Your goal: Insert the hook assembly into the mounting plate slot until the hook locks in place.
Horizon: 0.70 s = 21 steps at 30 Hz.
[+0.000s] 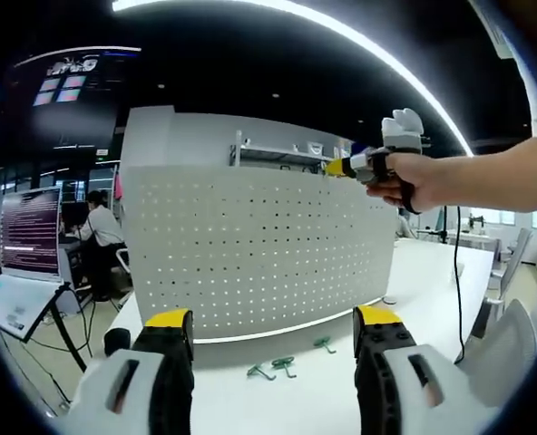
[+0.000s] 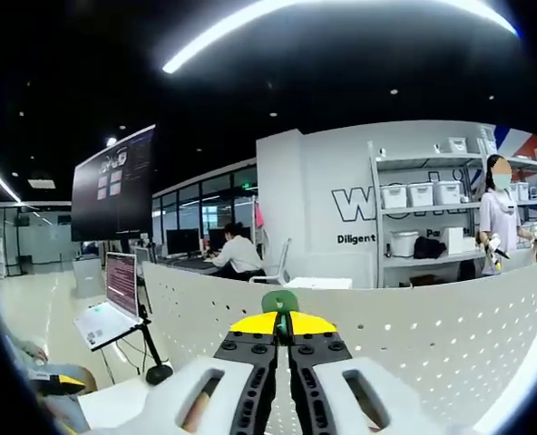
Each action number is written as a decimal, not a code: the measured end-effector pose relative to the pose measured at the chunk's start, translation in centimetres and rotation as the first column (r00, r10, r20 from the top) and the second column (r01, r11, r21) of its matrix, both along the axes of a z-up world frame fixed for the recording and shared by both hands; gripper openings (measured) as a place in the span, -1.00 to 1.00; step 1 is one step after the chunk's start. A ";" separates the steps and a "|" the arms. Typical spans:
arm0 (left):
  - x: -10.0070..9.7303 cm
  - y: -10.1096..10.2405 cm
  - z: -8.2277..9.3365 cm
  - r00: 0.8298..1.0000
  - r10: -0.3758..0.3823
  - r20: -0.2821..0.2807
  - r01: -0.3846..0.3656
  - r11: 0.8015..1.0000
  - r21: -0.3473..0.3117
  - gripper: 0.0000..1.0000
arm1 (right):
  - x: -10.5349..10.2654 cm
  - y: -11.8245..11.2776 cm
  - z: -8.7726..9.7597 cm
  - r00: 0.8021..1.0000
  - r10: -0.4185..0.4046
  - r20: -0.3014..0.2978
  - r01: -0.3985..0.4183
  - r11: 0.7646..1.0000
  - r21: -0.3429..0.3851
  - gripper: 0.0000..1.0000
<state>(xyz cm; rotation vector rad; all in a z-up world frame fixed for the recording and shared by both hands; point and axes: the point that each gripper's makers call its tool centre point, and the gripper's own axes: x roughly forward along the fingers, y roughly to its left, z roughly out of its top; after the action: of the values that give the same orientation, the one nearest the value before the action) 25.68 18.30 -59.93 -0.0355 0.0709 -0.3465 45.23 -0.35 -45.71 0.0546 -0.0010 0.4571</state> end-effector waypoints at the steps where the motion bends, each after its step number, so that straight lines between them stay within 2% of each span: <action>1: 0.0 0.1 0.1 1.000 0.003 0.004 -0.003 1.000 -0.003 0.47 | 0.1 0.1 -0.1 1.000 -0.003 0.002 0.003 1.000 -0.002 -0.99; 21: 0.3 1.3 0.2 1.000 0.022 0.001 -0.022 1.000 -0.010 0.47 | 2.1 -0.4 -1.8 0.996 -0.089 -0.005 0.089 0.995 0.047 -0.99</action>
<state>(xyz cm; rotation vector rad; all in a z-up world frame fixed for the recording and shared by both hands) 25.95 19.63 -59.72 -0.0465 0.0679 -0.3245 47.29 -0.71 -47.52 0.1012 -0.0115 0.3677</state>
